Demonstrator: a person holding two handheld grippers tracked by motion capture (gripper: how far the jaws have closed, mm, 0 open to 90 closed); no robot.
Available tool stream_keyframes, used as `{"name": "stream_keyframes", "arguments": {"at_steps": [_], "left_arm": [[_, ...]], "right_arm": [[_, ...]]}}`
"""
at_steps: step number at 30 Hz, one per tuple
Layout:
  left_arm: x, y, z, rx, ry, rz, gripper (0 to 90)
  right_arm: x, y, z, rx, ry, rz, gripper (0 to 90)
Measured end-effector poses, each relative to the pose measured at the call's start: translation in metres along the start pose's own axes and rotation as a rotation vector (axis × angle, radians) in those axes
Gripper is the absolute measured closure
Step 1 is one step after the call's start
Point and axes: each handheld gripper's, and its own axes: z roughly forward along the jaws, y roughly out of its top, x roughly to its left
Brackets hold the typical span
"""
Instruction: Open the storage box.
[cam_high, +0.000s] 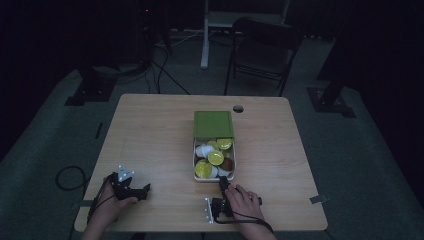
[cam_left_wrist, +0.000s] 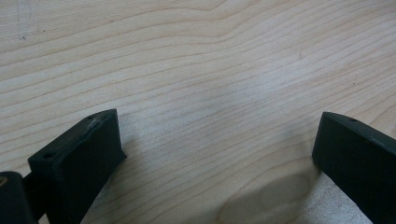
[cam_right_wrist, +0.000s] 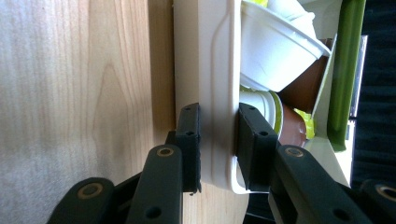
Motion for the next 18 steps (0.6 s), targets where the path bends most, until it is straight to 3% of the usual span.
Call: {"name": "stream_keyframes", "arguments": {"at_steps": [18], "left_arm": [[0.0002,0.0,-0.0002,0.002,0.0,0.002,1.8]], "right_arm": [[0.0023,-0.0015,-0.0088,-0.012,0.011,-0.005,72.5]]}}
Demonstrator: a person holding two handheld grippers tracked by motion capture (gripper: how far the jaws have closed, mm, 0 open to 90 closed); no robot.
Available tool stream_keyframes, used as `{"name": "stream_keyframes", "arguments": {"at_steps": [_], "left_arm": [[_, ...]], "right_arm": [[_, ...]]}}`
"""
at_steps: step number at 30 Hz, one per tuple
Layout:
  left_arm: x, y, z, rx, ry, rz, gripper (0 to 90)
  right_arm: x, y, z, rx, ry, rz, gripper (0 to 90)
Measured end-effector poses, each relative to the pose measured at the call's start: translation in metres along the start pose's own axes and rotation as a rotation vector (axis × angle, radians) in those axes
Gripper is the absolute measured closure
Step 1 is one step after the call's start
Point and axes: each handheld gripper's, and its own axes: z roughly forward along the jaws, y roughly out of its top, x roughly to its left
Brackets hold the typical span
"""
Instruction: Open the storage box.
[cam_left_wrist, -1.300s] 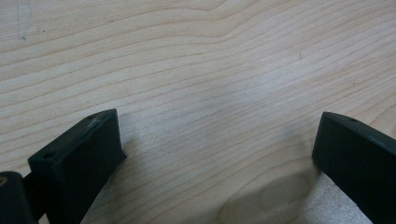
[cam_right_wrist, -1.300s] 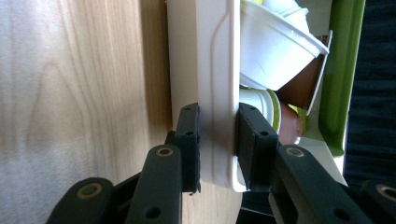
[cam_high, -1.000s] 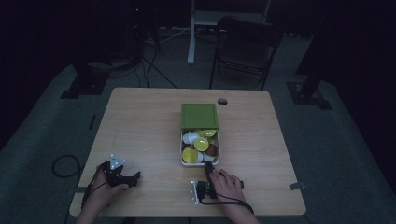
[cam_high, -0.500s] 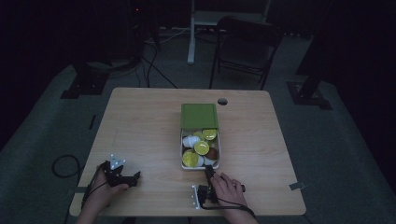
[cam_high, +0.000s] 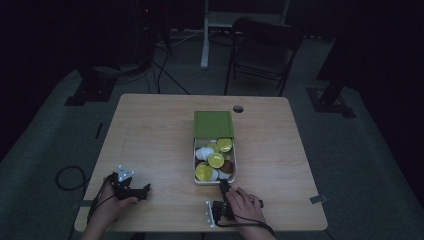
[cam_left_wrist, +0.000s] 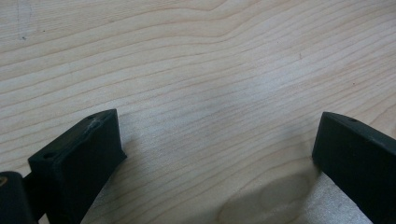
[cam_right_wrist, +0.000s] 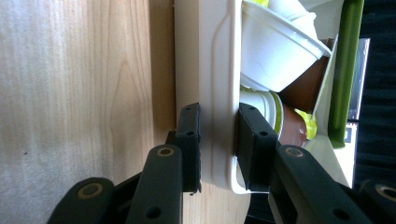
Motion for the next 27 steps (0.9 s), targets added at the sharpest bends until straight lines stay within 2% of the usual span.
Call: {"name": "stream_keyframes", "arguments": {"at_steps": [2,5,6,8,12,15,17,18,21,27], "left_arm": [[0.0,0.0,0.0,-0.002,0.0,-0.002,1.7],[0.0,0.0,0.0,-0.002,0.0,-0.003,1.7],[0.0,0.0,0.0,-0.002,0.0,-0.003,1.8],[0.0,0.0,0.0,-0.002,0.0,-0.003,1.8],[0.0,0.0,0.0,-0.002,0.0,-0.003,1.7],[0.0,0.0,0.0,-0.002,0.0,-0.003,1.7],[0.0,0.0,0.0,-0.002,0.0,-0.002,1.8],[0.0,0.0,0.0,-0.002,0.0,-0.002,1.7],[0.0,0.0,0.0,-0.002,0.0,-0.003,1.7],[0.0,0.0,0.0,-0.002,0.0,-0.003,1.8]], "right_arm": [[-0.001,0.0,-0.001,0.0,0.009,0.004,72.0],[-0.003,-0.001,-0.001,-0.009,0.032,0.045,69.6],[-0.003,-0.001,-0.001,-0.009,0.032,0.045,69.6],[-0.007,-0.003,-0.003,-0.038,0.07,0.112,63.3],[-0.01,-0.006,-0.006,-0.059,0.09,0.149,61.1],[-0.014,-0.009,-0.009,-0.087,0.137,0.182,60.0],[-0.015,-0.01,-0.011,-0.102,0.139,0.211,59.0],[-0.015,-0.01,-0.011,-0.102,0.139,0.211,59.0],[-0.021,-0.015,-0.013,-0.121,0.137,0.298,55.4],[-0.033,-0.024,-0.018,-0.153,0.114,0.413,55.9]]}}
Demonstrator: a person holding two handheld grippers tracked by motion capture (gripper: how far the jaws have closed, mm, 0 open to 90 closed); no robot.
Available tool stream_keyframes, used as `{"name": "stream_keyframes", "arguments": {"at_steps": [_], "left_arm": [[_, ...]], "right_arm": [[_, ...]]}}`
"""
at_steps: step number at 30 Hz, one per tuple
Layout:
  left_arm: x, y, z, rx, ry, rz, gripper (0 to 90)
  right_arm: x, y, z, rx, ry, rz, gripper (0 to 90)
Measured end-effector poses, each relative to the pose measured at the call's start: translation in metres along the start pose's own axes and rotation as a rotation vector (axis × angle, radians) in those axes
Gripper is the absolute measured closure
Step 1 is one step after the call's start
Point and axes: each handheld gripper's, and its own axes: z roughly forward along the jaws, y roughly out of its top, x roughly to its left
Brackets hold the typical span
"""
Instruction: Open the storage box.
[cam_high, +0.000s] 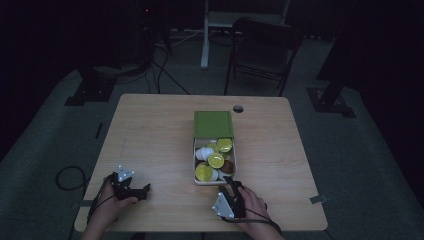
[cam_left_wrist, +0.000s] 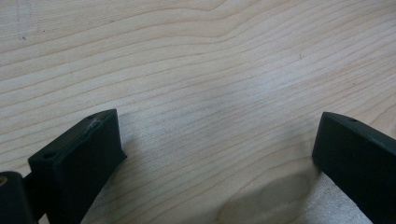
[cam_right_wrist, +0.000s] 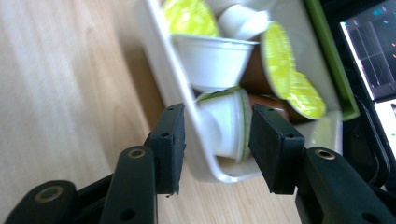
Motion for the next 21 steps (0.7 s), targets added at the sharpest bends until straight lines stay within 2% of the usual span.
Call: {"name": "stream_keyframes", "arguments": {"at_steps": [2,4,8,9,10,11,13,21], "left_arm": [[0.0,0.0,0.0,0.0,0.0,0.0,1.8],[0.0,0.0,0.0,0.0,0.0,0.0,1.7],[0.0,0.0,0.0,0.0,0.0,0.0,1.8],[0.0,0.0,0.0,0.0,0.0,0.0,1.8],[0.0,0.0,0.0,0.0,0.0,0.0,1.8],[0.0,0.0,0.0,0.0,0.0,0.0,1.7],[0.0,0.0,0.0,0.0,0.0,0.0,1.8],[0.0,0.0,0.0,0.0,0.0,0.0,1.8]], "right_arm": [[-0.005,-0.001,-0.003,-0.026,-0.007,0.051,56.5],[-0.008,-0.002,-0.004,-0.031,-0.009,0.068,56.5],[-0.021,-0.009,-0.011,-0.06,-0.03,0.151,56.6],[-0.021,-0.009,-0.011,-0.06,-0.03,0.151,56.6],[-0.023,-0.01,-0.012,-0.067,-0.031,0.173,56.6],[-0.028,-0.013,-0.014,-0.086,-0.043,0.221,56.5],[-0.033,-0.015,-0.016,-0.099,-0.051,0.263,56.6],[-0.043,-0.023,-0.019,-0.108,-0.072,0.338,56.5]]}}
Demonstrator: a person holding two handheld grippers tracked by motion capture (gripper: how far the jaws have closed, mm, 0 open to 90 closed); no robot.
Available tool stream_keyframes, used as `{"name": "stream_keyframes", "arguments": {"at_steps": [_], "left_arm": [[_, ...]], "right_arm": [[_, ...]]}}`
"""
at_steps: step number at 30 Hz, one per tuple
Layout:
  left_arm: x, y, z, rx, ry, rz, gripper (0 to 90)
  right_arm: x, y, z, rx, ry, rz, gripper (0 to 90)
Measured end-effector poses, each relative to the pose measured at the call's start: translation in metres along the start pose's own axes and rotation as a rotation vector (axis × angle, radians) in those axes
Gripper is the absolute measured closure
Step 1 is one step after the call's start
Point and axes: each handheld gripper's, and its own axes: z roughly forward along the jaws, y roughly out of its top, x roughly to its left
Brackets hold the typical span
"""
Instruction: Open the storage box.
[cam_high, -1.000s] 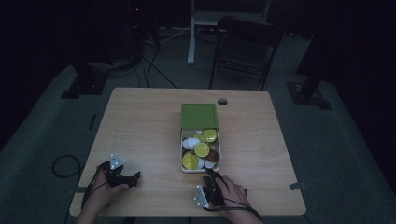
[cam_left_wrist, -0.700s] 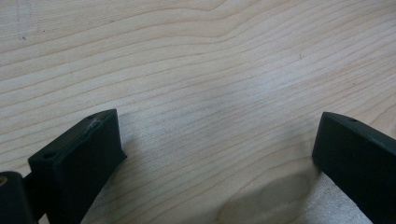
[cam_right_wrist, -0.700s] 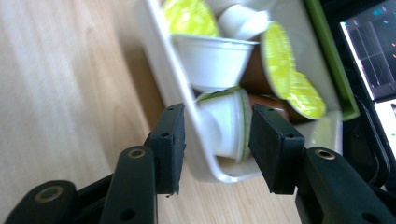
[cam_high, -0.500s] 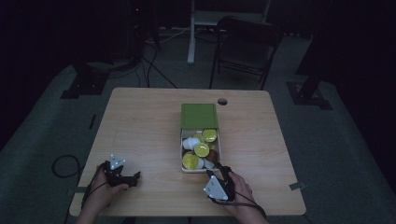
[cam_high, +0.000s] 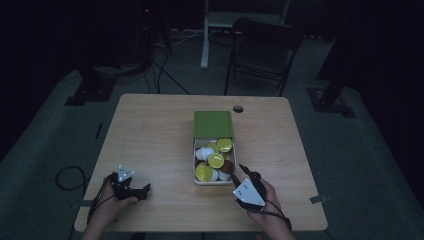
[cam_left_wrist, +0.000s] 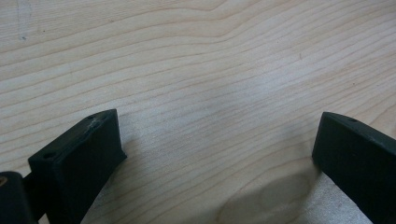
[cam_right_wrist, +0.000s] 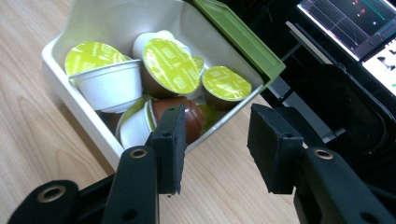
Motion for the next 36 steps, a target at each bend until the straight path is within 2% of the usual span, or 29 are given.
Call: {"name": "stream_keyframes", "arguments": {"at_steps": [2,4,12,13,28,34,36], "left_arm": [[0.0,0.0,0.0,0.0,0.0,0.0,1.7],[0.0,0.0,0.0,0.0,0.0,0.0,1.8],[0.0,0.0,0.0,0.0,0.0,0.0,1.7],[0.0,0.0,0.0,0.0,0.0,0.0,1.8],[0.0,0.0,0.0,0.0,0.0,0.0,1.7],[0.0,0.0,0.0,0.0,0.0,0.0,1.8],[0.0,0.0,0.0,0.001,0.0,0.001,1.8]], "right_arm": [[-0.004,-0.002,-0.001,-0.005,-0.004,0.034,56.5],[-0.006,-0.004,-0.001,-0.008,-0.017,0.039,56.5],[-0.016,-0.013,-0.001,0.0,-0.041,0.109,56.5],[-0.019,-0.017,0.0,0.006,-0.044,0.137,56.5],[-0.037,-0.051,0.01,0.095,-0.092,0.297,56.5],[-0.045,-0.061,0.011,0.12,-0.079,0.364,51.7],[-0.046,-0.063,0.012,0.121,-0.076,0.372,51.5]]}}
